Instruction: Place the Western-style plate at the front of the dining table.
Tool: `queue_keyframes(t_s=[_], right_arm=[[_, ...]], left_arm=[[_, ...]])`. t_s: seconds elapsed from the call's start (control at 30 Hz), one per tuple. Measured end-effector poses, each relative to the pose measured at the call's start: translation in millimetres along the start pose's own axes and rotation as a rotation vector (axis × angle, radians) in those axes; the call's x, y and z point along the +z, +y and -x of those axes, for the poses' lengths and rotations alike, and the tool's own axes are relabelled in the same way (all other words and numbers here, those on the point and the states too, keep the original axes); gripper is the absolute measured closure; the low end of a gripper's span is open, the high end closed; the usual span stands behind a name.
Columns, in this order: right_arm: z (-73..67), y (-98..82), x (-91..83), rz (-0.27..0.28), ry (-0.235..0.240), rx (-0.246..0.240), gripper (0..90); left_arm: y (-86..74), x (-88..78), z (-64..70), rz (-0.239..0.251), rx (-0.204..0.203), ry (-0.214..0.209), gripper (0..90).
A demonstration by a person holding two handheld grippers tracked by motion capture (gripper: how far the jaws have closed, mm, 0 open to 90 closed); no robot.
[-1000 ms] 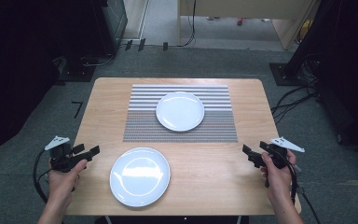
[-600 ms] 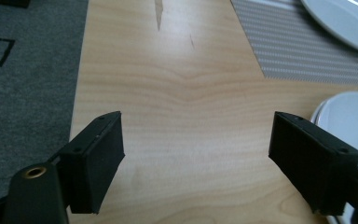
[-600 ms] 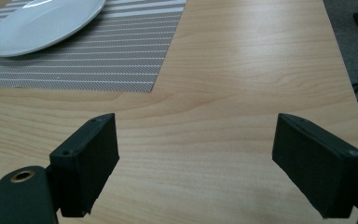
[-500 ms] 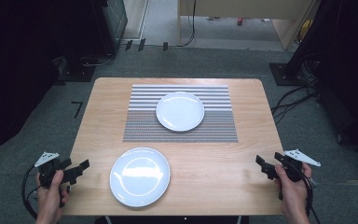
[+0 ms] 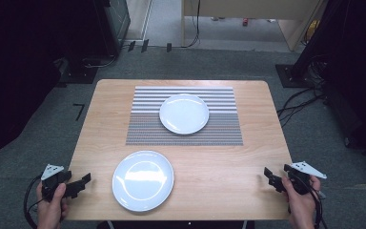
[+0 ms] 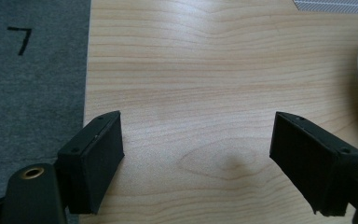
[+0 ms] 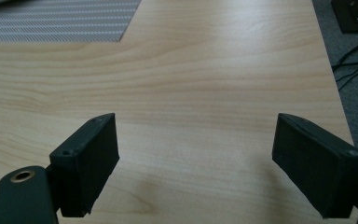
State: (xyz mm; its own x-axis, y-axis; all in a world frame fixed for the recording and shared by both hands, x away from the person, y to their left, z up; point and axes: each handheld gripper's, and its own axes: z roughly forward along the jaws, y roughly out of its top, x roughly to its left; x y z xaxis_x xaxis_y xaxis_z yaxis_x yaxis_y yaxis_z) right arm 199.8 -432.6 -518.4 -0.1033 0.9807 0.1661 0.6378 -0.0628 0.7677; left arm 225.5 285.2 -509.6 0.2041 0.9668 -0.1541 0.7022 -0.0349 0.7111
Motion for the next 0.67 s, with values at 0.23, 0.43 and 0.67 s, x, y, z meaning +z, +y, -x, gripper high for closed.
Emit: queue_keyframes(t_s=[0.23, 0.43, 0.67], right_arm=[[-5.8, -5.4, 4.2, -0.052, -0.029, -0.062, 14.6], [-14.3, -6.4, 6.4, -0.071, -0.061, -0.128, 15.1], [-14.5, -6.3, 6.6, -0.073, -0.058, -0.131, 14.3]], left_arm=[[-7.3, 4.9, 15.0, 0.013, 0.103, 0.113, 17.0], [-8.9, 5.7, 16.8, 0.026, 0.104, 0.116, 16.7], [-8.5, 6.2, 17.0, 0.024, 0.102, 0.116, 16.2]])
